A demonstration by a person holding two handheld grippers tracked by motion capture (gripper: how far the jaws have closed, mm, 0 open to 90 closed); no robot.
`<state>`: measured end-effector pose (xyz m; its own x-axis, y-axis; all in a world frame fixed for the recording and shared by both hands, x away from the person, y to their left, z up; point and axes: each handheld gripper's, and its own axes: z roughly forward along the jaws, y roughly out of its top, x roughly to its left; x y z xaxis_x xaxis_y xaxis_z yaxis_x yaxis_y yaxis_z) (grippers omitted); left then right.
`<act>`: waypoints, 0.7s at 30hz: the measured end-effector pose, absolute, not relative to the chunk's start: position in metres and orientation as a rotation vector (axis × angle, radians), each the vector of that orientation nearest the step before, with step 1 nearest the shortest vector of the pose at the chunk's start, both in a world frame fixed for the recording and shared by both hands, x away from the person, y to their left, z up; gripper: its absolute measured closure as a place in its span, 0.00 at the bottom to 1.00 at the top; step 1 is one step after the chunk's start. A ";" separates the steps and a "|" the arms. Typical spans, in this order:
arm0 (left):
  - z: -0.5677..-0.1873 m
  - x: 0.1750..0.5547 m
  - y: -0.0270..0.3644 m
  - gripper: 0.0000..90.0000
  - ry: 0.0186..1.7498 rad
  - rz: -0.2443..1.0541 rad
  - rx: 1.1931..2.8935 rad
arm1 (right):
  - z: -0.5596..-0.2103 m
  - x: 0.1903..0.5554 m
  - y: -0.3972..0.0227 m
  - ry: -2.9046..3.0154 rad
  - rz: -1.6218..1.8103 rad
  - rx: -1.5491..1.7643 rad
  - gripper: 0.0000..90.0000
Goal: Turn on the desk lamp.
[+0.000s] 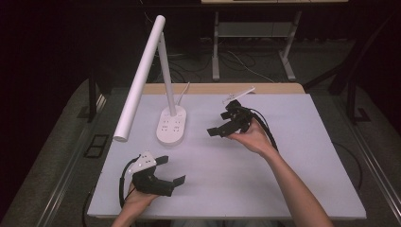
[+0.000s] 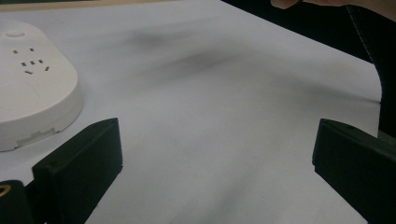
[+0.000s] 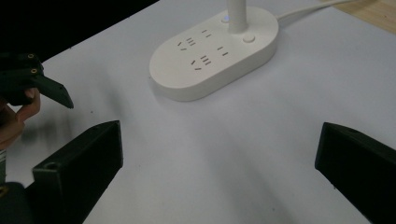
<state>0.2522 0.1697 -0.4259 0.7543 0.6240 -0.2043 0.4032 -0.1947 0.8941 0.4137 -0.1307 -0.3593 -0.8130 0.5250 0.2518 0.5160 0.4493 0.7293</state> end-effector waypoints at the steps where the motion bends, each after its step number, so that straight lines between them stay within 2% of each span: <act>1: -0.426 0.252 0.169 0.01 0.804 0.241 1.811 | -0.359 0.414 -0.131 2.665 1.335 0.957 0.01; 21: -0.426 0.252 0.170 0.01 0.799 0.238 1.827 | -0.368 0.453 -0.092 2.678 1.342 0.987 0.01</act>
<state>0.2520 0.1701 -0.4261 0.7547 0.6227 -0.2069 0.4079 -0.1982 0.8913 0.4535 -0.0922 -0.3675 -0.8041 0.5259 0.2771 0.5368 0.4420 0.7187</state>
